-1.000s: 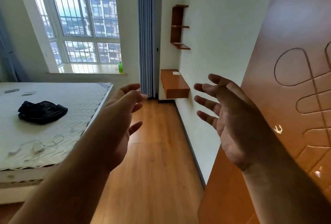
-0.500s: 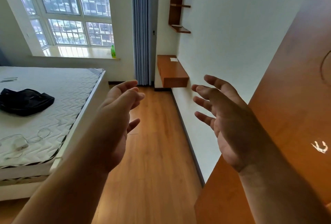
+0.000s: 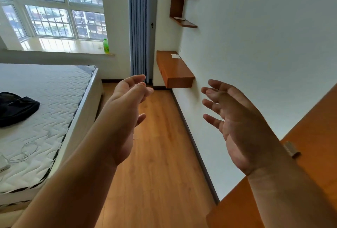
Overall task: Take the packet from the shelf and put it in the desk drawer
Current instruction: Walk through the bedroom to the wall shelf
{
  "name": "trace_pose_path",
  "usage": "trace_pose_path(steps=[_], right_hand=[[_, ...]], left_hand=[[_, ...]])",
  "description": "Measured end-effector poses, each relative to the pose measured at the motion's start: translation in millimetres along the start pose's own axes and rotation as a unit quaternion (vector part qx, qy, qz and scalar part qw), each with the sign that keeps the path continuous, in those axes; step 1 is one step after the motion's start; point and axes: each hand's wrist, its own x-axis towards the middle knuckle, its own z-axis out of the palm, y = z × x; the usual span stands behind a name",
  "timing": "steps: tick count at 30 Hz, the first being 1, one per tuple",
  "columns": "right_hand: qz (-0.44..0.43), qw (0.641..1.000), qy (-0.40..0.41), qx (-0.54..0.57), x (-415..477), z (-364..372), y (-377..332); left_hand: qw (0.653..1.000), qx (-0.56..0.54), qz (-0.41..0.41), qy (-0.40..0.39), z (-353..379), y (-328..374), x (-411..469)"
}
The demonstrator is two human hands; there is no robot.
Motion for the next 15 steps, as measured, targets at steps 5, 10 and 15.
trace_pose_path(steps=[5, 10, 15], right_hand=[[0.021, 1.0, 0.016, -0.001, 26.2, 20.7, 9.4], [0.033, 0.999, 0.02, 0.0, 54.0, 37.4, 27.7], [0.055, 0.998, 0.012, 0.006, 86.6, 50.3, 48.2]], left_hand=[[1.0, 0.008, -0.014, -0.008, -15.1, -6.6, 38.1], [1.0, 0.016, -0.017, -0.008, -23.4, -16.8, 71.6], [0.999, 0.026, -0.022, 0.0, -23.6, -25.4, 105.8]])
